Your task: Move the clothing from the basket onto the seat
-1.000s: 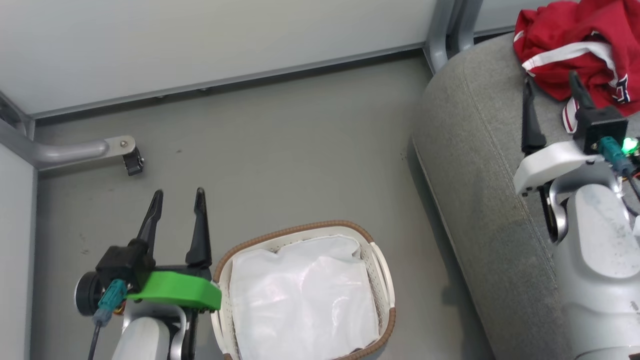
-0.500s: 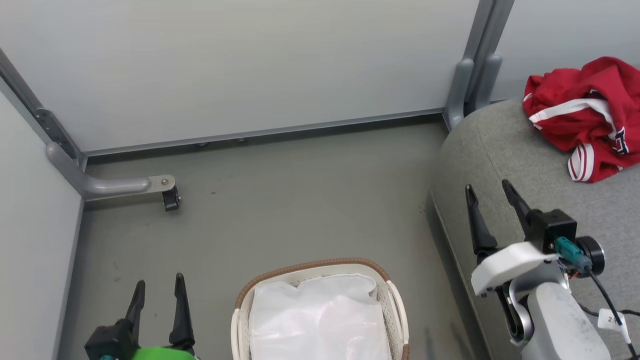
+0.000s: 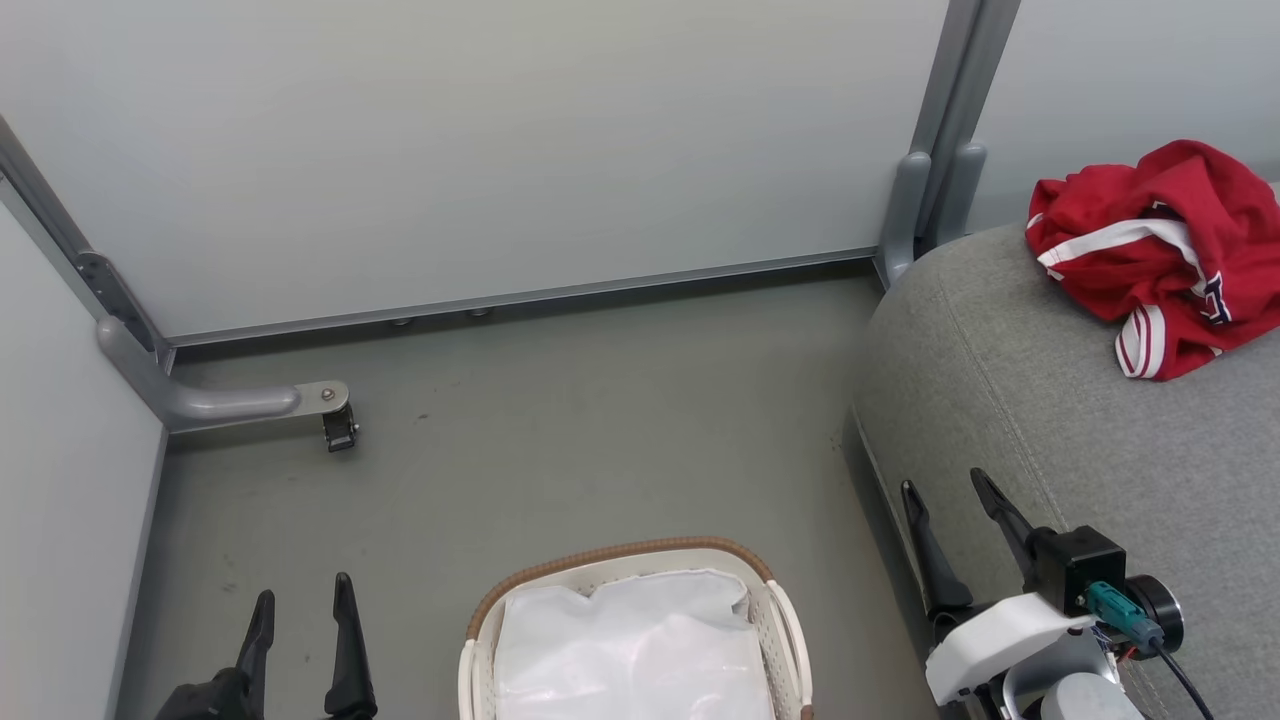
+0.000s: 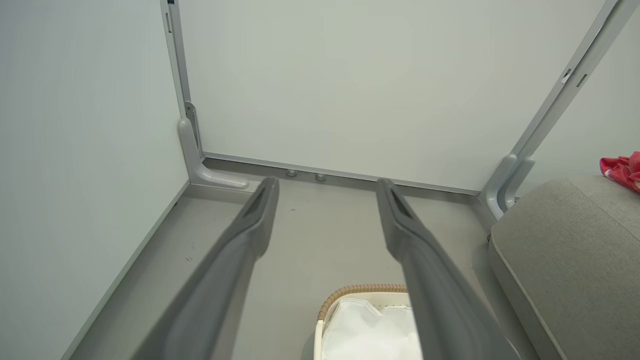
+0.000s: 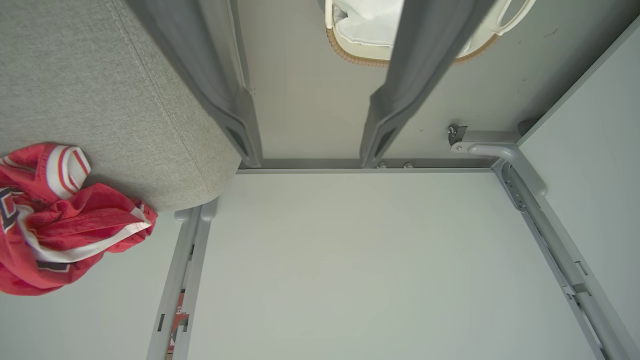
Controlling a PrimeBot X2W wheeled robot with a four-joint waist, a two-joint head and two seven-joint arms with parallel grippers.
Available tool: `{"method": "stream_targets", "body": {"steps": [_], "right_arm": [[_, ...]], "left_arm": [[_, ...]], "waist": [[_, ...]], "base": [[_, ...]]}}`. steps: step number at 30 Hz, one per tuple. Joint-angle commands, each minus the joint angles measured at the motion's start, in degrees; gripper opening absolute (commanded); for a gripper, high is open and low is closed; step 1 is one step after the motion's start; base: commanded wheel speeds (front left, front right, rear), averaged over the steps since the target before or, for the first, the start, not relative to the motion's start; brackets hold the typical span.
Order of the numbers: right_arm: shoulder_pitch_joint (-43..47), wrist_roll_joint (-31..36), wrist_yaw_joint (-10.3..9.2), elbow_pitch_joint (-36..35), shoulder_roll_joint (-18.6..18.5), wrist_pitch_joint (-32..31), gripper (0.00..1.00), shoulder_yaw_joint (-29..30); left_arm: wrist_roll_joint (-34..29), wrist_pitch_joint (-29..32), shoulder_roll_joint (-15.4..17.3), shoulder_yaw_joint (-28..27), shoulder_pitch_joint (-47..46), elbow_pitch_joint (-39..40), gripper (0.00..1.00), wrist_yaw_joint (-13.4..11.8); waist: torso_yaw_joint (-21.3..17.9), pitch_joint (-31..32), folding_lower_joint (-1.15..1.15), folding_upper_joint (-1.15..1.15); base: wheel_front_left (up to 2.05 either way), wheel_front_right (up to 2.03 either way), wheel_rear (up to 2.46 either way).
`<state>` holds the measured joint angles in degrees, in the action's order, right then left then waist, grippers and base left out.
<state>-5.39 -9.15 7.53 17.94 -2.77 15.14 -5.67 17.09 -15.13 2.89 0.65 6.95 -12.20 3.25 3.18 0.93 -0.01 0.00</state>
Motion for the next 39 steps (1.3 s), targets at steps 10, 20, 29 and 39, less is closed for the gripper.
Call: {"method": "stream_targets", "body": {"steps": [10, 20, 29, 39], "right_arm": [[0.37, -0.27, -0.08, 0.23, -0.22, 0.02, 1.0, 0.17], [0.31, -0.51, 0.01, 1.1, 0.13, -0.02, 0.0, -0.03], [0.81, -8.05, 0.01, 1.75, 0.25, -2.03, 0.0, 1.04], [0.55, -18.33, 0.0, 0.87, 0.19, -4.71, 0.0, 2.57]], "left_arm": [[0.3, -0.03, 0.01, 0.41, 0.13, -0.54, 1.0, -0.22], [0.86, 0.07, -0.07, 0.76, 0.04, -2.18, 0.0, 0.02], [7.62, 2.13, -0.18, 0.07, -1.32, -3.45, 0.0, 0.41], [16.87, 4.73, -0.15, -0.87, -2.97, -3.09, 0.0, 0.95]], "waist": [[-0.24, -0.25, 0.01, 0.0], [0.22, -0.06, 0.01, 0.0], [0.03, -0.12, 0.01, 0.0], [-0.23, -0.2, 0.01, 0.0]], "base": [[0.0, 0.0, 0.0], [0.0, 0.0, 0.0], [0.0, 0.0, 0.0], [0.0, 0.0, 0.0]]}}
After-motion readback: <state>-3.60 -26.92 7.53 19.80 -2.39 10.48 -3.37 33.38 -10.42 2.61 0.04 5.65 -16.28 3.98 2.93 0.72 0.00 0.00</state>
